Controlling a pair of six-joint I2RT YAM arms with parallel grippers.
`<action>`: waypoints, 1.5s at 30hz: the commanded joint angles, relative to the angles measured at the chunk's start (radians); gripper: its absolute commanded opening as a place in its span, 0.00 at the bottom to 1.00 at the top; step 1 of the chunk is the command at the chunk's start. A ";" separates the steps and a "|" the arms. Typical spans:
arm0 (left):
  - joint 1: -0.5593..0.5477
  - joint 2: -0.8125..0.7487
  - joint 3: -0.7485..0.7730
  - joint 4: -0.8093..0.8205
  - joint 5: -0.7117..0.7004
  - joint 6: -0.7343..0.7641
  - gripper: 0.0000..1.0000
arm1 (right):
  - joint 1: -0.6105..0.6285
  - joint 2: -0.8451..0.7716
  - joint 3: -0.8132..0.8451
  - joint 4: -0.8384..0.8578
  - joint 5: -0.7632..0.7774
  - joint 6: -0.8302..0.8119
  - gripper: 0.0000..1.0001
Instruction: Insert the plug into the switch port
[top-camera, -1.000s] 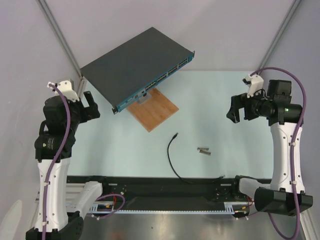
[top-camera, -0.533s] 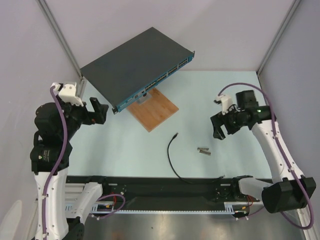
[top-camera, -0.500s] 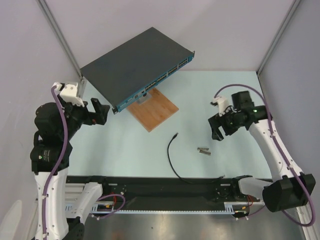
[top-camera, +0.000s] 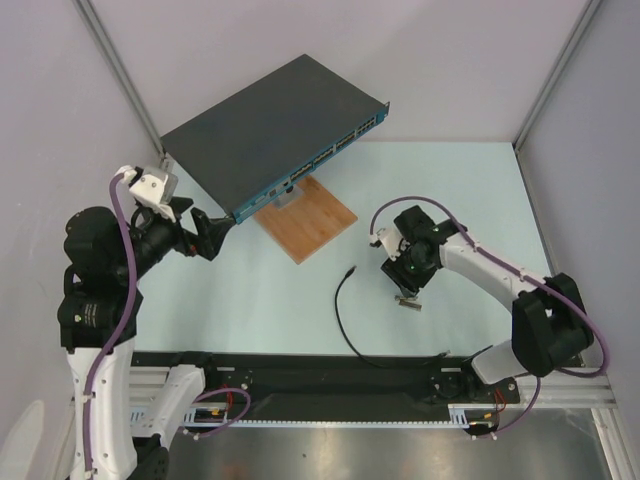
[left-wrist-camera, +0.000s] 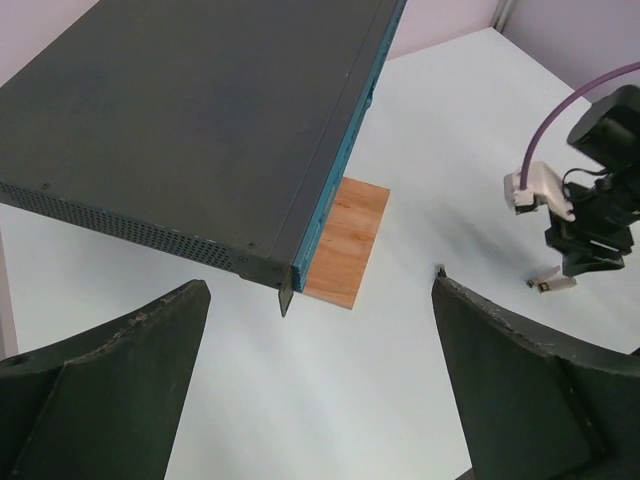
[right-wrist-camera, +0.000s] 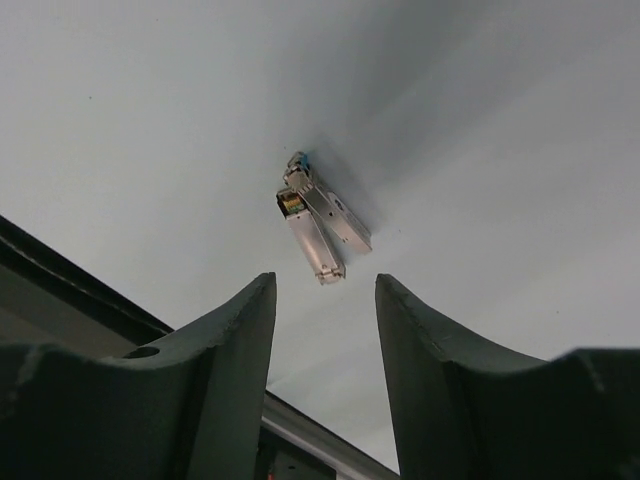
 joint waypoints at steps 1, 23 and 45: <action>0.008 0.009 0.022 0.038 0.034 0.022 1.00 | 0.028 0.039 -0.020 0.070 0.037 0.000 0.49; 0.008 0.010 -0.015 0.077 0.031 0.006 0.99 | 0.006 0.208 -0.014 0.143 0.035 -0.040 0.37; 0.006 0.055 0.057 0.038 0.060 0.040 0.98 | -0.116 0.183 0.165 0.054 -0.141 0.050 0.00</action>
